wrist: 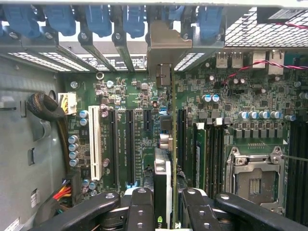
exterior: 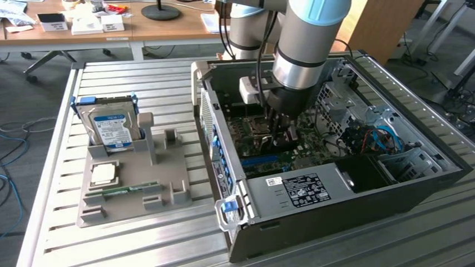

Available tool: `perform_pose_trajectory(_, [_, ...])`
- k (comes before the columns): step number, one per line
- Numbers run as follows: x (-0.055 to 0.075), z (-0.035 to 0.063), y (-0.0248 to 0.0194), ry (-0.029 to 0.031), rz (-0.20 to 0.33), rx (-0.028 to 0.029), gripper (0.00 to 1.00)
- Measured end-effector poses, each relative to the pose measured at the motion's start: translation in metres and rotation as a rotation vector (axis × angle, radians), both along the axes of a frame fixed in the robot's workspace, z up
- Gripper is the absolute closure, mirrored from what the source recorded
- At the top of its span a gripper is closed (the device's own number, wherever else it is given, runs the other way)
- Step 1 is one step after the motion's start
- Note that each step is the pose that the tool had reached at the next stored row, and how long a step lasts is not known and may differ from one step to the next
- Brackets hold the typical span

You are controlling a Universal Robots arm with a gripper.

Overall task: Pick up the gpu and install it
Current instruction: 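Insert the gpu into the slot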

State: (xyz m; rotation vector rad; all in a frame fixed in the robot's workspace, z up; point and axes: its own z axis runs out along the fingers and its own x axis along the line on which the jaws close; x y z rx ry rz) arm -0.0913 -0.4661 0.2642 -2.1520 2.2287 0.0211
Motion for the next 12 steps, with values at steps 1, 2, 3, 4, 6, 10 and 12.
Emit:
perform_pose_trajectory(1, [-0.0002, 0.0, 0.0, 0.0, 0.0, 0.0, 0.73])
perform_pose_trajectory(2, [-0.0004, 0.0, 0.0001, 0.0, 0.0, 0.0001, 0.73])
perform_pose_trajectory(3, [-0.0008, -0.0001, 0.0001, -0.0001, 0.0, 0.0001, 0.73])
perform_pose_trajectory(4, [-0.0013, -0.0001, 0.0001, -0.0001, 0.0, 0.0001, 0.73])
perform_pose_trajectory(6, [-0.0022, 0.0, 0.0, -0.0004, 0.0, 0.0001, 0.73])
perform_pose_trajectory(10, [-0.0036, 0.0, 0.0, -0.0006, 0.0, 0.0, 0.73])
perform_pose_trajectory(12, [-0.0044, 0.0, 0.0, -0.001, 0.0, 0.0001, 0.73])
